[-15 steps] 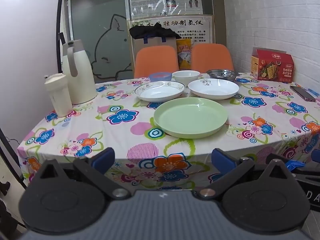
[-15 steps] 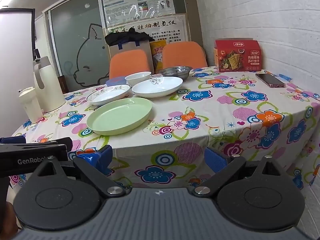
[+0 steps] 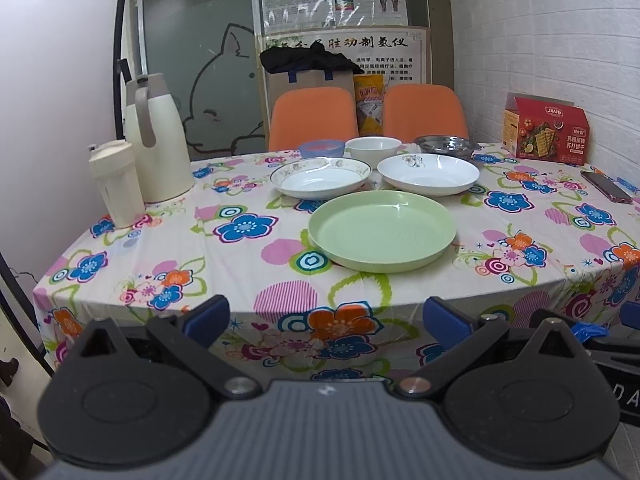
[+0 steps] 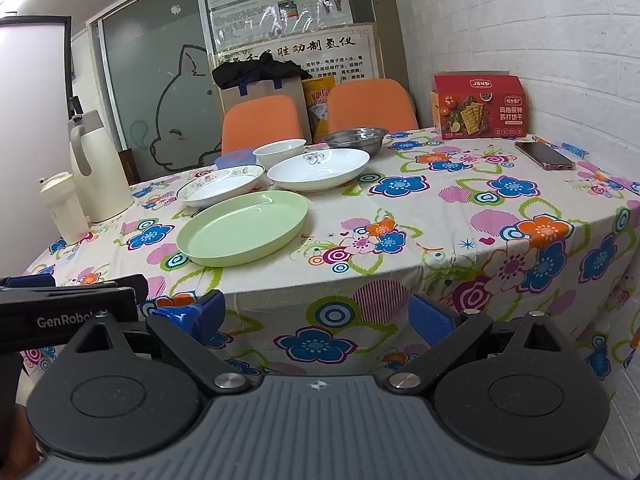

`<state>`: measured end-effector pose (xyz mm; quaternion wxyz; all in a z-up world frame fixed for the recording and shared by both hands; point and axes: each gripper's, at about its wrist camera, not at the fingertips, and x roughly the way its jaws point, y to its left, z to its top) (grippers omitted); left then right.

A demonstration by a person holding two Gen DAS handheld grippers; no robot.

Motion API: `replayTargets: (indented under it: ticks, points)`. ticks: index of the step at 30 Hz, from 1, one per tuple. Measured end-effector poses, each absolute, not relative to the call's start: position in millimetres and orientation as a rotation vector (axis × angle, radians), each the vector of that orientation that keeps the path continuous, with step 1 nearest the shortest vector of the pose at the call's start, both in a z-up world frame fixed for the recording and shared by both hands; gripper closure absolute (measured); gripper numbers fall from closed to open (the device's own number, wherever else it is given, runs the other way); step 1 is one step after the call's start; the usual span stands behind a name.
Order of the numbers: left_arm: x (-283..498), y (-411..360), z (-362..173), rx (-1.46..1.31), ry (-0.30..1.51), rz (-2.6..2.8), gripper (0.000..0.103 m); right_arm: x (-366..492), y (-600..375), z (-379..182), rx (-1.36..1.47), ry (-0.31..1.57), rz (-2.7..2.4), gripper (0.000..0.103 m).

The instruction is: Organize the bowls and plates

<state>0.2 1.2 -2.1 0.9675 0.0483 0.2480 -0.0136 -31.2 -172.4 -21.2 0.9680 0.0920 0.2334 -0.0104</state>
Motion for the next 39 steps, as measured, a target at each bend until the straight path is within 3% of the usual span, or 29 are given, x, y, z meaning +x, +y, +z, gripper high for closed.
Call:
replayTargets:
  ticks: [39]
  points:
    - [0.3,3.6,-5.3,0.09,0.511,-0.025,0.0,-30.3,-167.7,-26.1,0.191,0.484,-0.016,0.017]
